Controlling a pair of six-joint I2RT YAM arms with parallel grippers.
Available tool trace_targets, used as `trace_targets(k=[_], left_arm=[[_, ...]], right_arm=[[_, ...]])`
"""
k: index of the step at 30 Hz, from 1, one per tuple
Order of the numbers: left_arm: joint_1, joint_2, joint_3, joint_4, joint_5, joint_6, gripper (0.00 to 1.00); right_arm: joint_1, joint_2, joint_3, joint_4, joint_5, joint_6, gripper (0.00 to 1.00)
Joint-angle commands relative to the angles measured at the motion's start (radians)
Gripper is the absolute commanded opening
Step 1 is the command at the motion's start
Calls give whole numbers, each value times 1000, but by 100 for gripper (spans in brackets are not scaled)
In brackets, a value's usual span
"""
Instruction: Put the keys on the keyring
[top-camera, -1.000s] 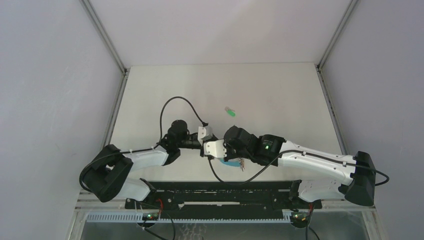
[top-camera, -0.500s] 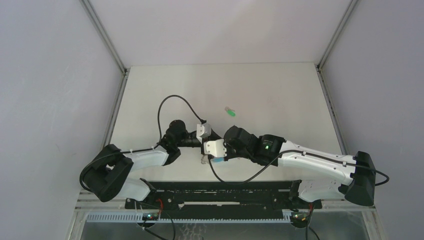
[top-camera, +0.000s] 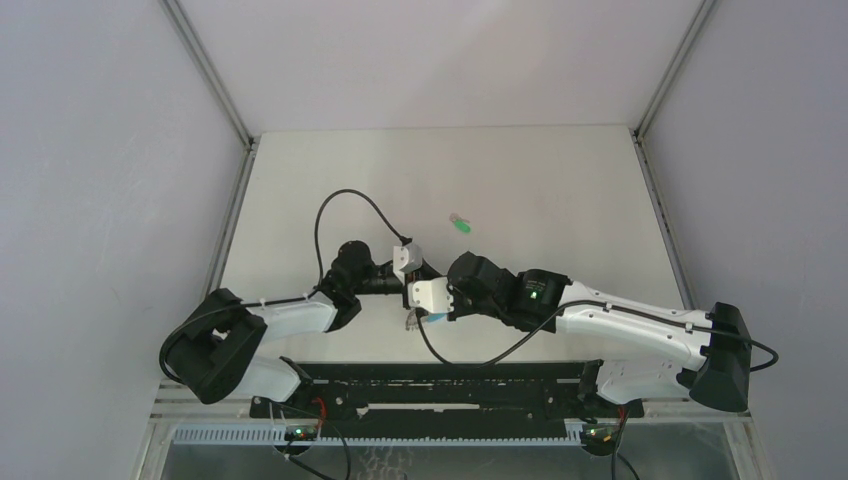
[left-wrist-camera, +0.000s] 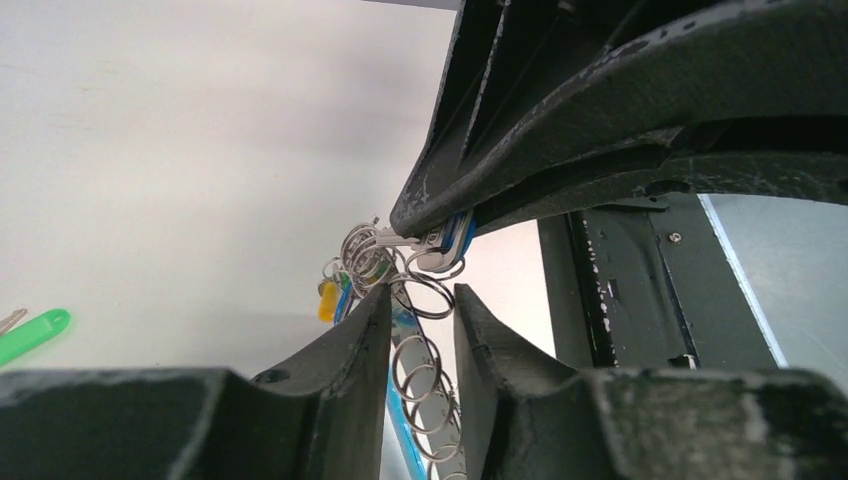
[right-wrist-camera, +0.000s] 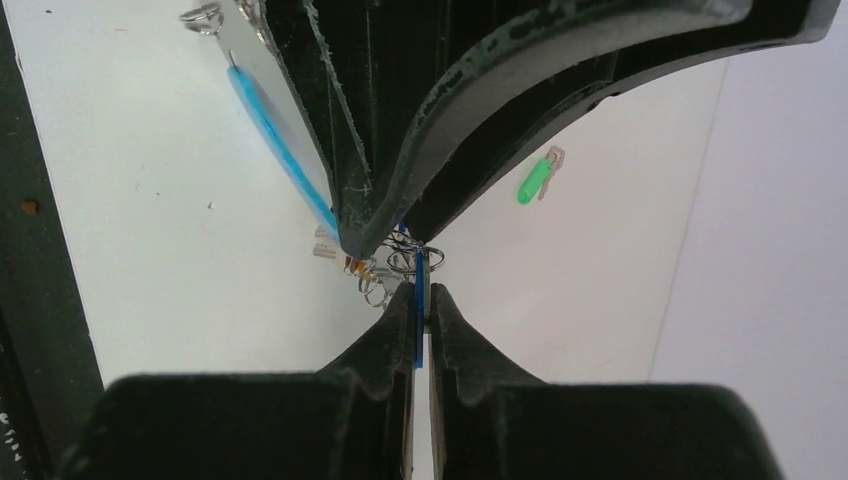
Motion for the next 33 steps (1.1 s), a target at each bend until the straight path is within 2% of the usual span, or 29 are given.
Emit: trace_targets(k=[1, 9, 13, 26, 33], left_arm=[[-5, -8, -22, 45, -43, -28, 30], [-5, -21, -30, 45, -89, -30, 13], [-5, -34, -34, 48, -97, -29, 9], [-31, 12, -82, 280, -41, -103, 21], [-40, 39, -75, 301, -23, -110, 23]], right_arm=[[13, -10, 22, 51, 28, 16, 0], [16, -13, 22, 41, 37, 23, 0], [17, -11, 22, 37, 35, 29, 0], [16, -5, 30, 30, 24, 42, 0], [17, -10, 30, 28, 21, 38, 0]])
